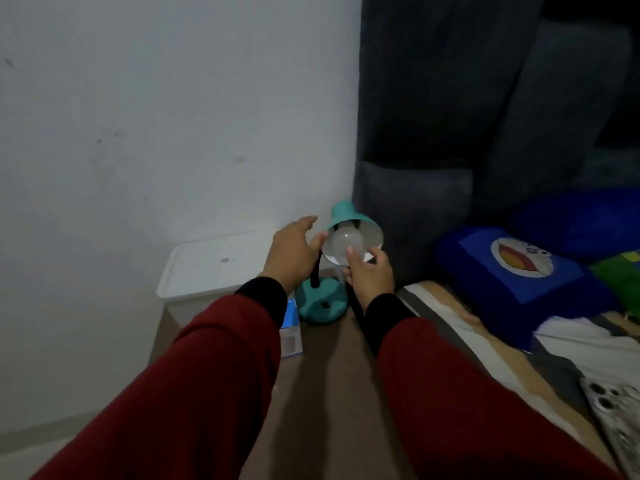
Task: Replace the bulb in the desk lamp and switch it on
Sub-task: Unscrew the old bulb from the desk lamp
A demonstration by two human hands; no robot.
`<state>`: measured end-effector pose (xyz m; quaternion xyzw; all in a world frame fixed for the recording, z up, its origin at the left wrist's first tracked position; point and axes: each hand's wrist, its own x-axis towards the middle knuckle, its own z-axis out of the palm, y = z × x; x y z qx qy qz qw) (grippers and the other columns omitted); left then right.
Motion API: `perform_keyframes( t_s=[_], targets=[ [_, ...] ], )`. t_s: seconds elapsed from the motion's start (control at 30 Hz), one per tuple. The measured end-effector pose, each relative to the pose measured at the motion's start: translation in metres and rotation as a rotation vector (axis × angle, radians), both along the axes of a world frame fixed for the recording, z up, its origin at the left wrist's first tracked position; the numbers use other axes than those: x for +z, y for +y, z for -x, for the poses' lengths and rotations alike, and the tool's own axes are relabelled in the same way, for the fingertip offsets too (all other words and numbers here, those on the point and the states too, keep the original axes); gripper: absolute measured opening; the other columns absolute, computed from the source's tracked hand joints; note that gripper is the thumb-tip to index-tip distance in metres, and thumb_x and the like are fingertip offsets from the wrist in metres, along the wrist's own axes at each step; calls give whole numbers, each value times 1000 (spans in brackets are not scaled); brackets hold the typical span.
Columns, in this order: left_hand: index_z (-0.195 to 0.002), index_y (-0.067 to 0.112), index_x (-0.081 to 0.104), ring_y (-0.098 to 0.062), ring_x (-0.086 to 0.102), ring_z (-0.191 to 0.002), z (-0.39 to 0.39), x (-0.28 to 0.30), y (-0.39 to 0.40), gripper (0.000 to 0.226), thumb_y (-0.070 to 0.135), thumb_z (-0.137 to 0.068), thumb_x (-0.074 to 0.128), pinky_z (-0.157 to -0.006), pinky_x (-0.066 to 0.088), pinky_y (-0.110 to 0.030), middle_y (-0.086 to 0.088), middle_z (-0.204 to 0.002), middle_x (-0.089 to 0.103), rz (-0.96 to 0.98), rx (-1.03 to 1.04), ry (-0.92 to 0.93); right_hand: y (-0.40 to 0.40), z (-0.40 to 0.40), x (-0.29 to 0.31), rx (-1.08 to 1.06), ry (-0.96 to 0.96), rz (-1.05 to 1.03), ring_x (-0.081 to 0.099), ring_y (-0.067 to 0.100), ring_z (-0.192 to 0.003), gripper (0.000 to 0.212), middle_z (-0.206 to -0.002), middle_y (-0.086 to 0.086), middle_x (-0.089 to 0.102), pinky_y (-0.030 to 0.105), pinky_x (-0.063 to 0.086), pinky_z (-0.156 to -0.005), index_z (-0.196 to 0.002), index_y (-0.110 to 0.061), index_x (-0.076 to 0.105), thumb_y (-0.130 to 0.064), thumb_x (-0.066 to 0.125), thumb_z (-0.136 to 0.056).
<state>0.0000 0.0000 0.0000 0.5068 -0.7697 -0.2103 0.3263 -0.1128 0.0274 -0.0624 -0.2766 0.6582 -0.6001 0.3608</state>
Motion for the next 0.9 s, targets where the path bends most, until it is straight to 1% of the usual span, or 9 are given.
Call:
perform_keyframes(
  t_s=[0.07,0.17,0.27,0.43,0.53,0.63,0.7,0.77,0.9],
  targets=[
    [-137,16,47,-20,49,-128,8,-8,-15,47,34,-94,52,-106,34,-24,-7,-140,52,-46,9,104,-12,-7,-7,-42,-147,79,65,31,-106,89,-111,11,67,49,50,-97,-135,-18,39,-59,65,-61],
    [-132,23,53,-14,53,-123,16,-21,-30,41,33,-93,54,-93,32,-7,-3,-135,58,-93,4,191,-30,-17,-17,-104,-273,154,65,30,-106,70,-106,7,64,47,49,-99,-136,-16,37,-41,68,-79],
    [-125,22,61,-3,56,-105,21,-25,-38,34,27,-92,56,-67,30,15,-2,-125,65,-93,-3,270,-46,-18,-18,-176,-369,186,67,28,-101,62,-112,12,65,42,53,-94,-134,-17,43,-39,68,-81],
    [-120,21,65,3,55,-96,25,-32,-43,30,22,-91,59,-66,34,15,0,-118,69,-107,7,369,-45,-18,-12,-255,-230,202,59,14,-101,64,-117,1,55,25,50,-85,-137,-20,44,-21,72,-80],
    [-119,22,66,1,56,-93,23,-32,-43,29,21,-90,60,-67,36,13,0,-113,71,-132,3,393,-44,-21,-16,-300,-27,187,58,23,-113,68,-131,9,48,30,52,-92,-138,-23,44,-12,73,-77],
    [-119,22,66,1,57,-93,22,-33,-43,30,21,-89,61,-64,37,13,-1,-114,71,-148,-10,404,-41,-25,-13,-281,-155,225,60,24,-113,78,-132,11,49,32,52,-95,-143,-26,34,-15,74,-78],
    [-119,22,65,0,57,-94,22,-32,-43,30,22,-90,61,-59,38,12,-1,-115,70,-154,-18,402,-41,-25,-10,-291,-271,212,62,21,-108,72,-125,7,58,34,51,-97,-142,-22,35,-24,72,-80],
    [-119,22,65,-1,57,-93,22,-31,-43,30,22,-90,61,-59,37,12,-1,-115,70,-154,-12,407,-42,-24,-10,-308,-169,158,62,22,-111,62,-126,9,61,31,51,-95,-135,-16,45,-25,72,-80],
    [-119,22,65,3,57,-84,21,-30,-43,30,22,-90,61,-59,36,12,-1,-115,70,-154,-16,395,-46,-24,-12,-314,-67,160,54,24,-121,74,-137,10,48,31,50,-95,-139,-18,40,-18,77,-75]
  ],
)
